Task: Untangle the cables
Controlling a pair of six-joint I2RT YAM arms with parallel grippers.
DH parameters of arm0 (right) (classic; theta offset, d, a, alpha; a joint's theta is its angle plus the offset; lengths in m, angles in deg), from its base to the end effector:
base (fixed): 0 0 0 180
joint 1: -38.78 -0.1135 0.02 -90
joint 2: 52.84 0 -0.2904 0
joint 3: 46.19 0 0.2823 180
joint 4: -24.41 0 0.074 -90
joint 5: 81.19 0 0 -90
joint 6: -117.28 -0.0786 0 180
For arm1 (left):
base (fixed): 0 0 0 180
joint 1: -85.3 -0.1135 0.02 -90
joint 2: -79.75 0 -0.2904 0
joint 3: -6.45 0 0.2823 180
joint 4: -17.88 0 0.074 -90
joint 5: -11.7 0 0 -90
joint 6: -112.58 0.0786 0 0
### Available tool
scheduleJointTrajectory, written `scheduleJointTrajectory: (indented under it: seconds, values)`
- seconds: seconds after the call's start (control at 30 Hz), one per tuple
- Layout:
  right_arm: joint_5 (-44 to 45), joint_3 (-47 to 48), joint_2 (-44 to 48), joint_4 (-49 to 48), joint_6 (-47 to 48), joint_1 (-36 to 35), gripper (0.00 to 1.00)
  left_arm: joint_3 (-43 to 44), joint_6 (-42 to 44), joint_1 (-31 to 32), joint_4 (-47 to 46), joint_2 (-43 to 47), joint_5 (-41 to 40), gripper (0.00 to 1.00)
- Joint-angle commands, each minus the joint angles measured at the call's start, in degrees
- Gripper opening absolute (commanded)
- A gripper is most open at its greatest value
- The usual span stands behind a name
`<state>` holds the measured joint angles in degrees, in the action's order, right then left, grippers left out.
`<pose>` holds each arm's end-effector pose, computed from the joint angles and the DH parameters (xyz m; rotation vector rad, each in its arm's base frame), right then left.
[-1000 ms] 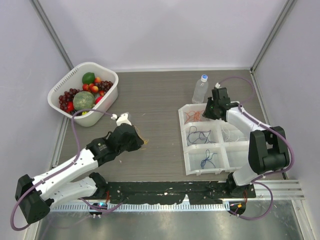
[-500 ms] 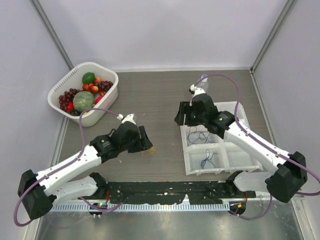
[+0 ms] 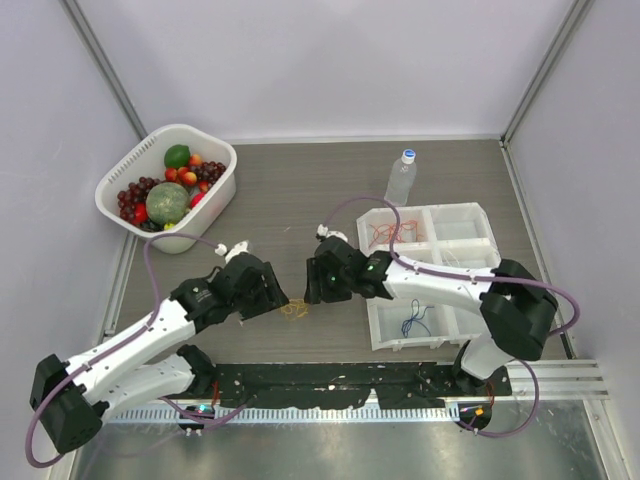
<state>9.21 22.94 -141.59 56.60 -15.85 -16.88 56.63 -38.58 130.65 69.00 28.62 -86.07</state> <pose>0.2114 0.3084 0.1891 -0.2828 2.6046 0.6826 0.1575 -0.1443 0.2151 -0.4137 2.5425 -0.6045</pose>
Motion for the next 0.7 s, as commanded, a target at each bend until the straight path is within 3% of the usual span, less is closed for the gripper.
scheduleJointTrajectory:
  seconds: [0.0, 0.23, 0.67]
  values:
    - [-3.2, 1.1, -2.2, -7.2, -5.6, -1.6, 0.57, -0.3, -2.8, -4.3, 0.8, -2.4, 0.0, 0.67]
    - [-2.5, -1.3, -4.8, -12.8, -11.1, -1.6, 0.54, -0.2, -5.5, -14.8, -4.4, -10.5, 9.2, 0.7]
    - [-1.6, 1.8, -11.1, -11.8, -12.9, -1.5, 0.46, 9.5, -6.5, -19.0, -5.3, -31.5, 10.0, 0.64]
